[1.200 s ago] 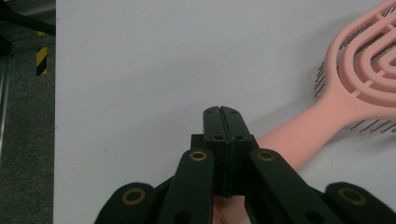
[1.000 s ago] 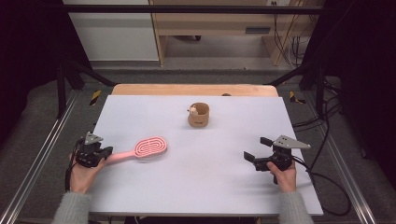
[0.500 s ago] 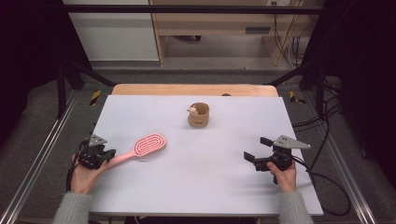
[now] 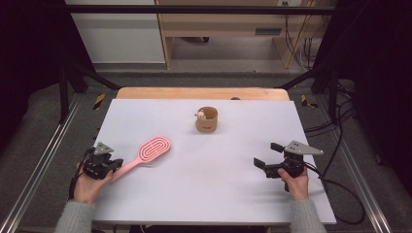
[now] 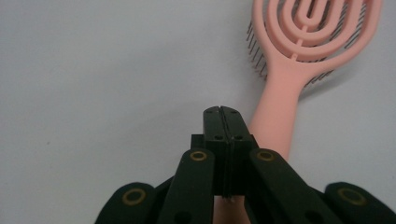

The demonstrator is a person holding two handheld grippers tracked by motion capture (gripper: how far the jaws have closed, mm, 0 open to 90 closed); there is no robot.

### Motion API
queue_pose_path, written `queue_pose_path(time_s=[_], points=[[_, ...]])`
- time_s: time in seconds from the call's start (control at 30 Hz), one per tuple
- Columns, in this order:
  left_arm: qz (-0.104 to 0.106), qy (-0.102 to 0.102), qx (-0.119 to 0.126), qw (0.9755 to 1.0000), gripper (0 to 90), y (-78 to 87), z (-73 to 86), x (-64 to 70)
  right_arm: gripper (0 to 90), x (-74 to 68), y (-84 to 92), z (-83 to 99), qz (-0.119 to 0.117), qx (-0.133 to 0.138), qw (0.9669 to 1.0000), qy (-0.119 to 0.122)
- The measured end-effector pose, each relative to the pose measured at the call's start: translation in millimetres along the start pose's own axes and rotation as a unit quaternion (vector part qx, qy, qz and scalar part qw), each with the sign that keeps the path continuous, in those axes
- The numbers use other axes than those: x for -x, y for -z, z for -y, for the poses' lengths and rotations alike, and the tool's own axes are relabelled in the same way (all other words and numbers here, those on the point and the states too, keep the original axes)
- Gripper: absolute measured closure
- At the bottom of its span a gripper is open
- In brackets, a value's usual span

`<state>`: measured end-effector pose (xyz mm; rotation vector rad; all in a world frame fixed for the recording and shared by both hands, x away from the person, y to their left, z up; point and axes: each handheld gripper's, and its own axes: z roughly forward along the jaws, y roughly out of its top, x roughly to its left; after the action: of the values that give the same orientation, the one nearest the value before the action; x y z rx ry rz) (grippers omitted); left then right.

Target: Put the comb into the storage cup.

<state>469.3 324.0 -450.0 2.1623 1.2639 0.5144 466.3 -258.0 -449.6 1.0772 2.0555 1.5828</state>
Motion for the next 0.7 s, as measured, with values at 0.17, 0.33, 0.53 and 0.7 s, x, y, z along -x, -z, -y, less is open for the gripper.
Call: queue_pose_path(time_s=[0.17, 0.33, 0.53, 0.7], points=[[0.004, -0.007, -0.002, 1.0000, 89.8, 0.4, 0.0, 4.2, 0.3, -0.1, 0.1, 0.0, 0.000, 0.000, 1.0000, -0.001], [0.009, -0.010, -0.003, 0.9999, 89.8, 0.6, -0.2, 7.0, 0.3, -0.1, 0.0, 0.0, -0.001, -0.001, 1.0000, -0.001], [0.014, -0.013, -0.004, 0.9998, 89.8, 0.5, -0.7, 9.3, 0.3, -0.1, 0.1, 0.0, -0.001, -0.001, 1.0000, -0.001], [0.019, -0.015, -0.009, 0.9997, 89.9, 0.2, -1.0, 11.3, 0.3, -0.2, 0.1, 0.0, -0.001, -0.001, 1.0000, -0.001]])
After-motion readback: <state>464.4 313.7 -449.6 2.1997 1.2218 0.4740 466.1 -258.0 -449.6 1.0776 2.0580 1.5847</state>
